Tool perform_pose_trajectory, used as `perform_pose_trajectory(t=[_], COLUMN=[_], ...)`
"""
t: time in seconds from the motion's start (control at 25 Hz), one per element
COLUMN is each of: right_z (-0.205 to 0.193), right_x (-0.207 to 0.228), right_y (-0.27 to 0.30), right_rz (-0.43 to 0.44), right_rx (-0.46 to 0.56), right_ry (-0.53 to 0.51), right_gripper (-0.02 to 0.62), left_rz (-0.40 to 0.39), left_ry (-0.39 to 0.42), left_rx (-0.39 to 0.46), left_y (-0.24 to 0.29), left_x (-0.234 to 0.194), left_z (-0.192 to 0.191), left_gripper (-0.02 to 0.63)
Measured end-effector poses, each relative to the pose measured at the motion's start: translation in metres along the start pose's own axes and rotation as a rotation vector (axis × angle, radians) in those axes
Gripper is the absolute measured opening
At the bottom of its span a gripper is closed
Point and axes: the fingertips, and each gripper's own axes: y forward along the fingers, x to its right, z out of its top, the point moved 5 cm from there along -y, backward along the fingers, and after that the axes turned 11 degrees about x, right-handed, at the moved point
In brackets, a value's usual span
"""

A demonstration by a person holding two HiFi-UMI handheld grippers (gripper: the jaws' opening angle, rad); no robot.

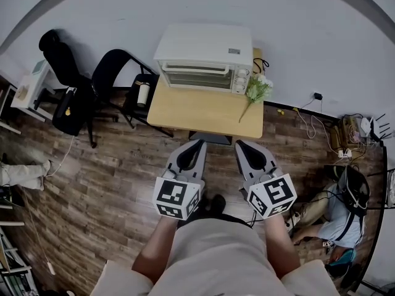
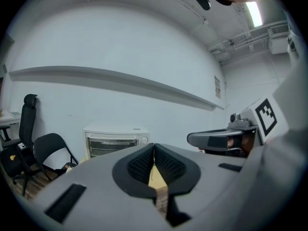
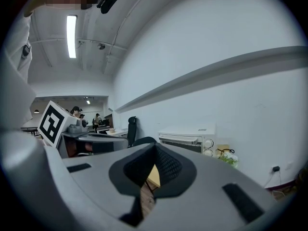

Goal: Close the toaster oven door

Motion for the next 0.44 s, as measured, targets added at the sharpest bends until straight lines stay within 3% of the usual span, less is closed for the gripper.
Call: perform_pose_trajectory(t=[0.44], right_z=[0.0003], right_x=[0.0004], right_y=[-0.0001], right_rz=[-0.005], right_rx=[0.002], right_ry=[0.006], right_gripper=[-0.002], left_rz=[-0.011], left_ry=[0.005], left_rx=[-0.007], left_y=[0.0027], left_x=[0.0019], left_z=[0.0011], left_gripper=[0.009])
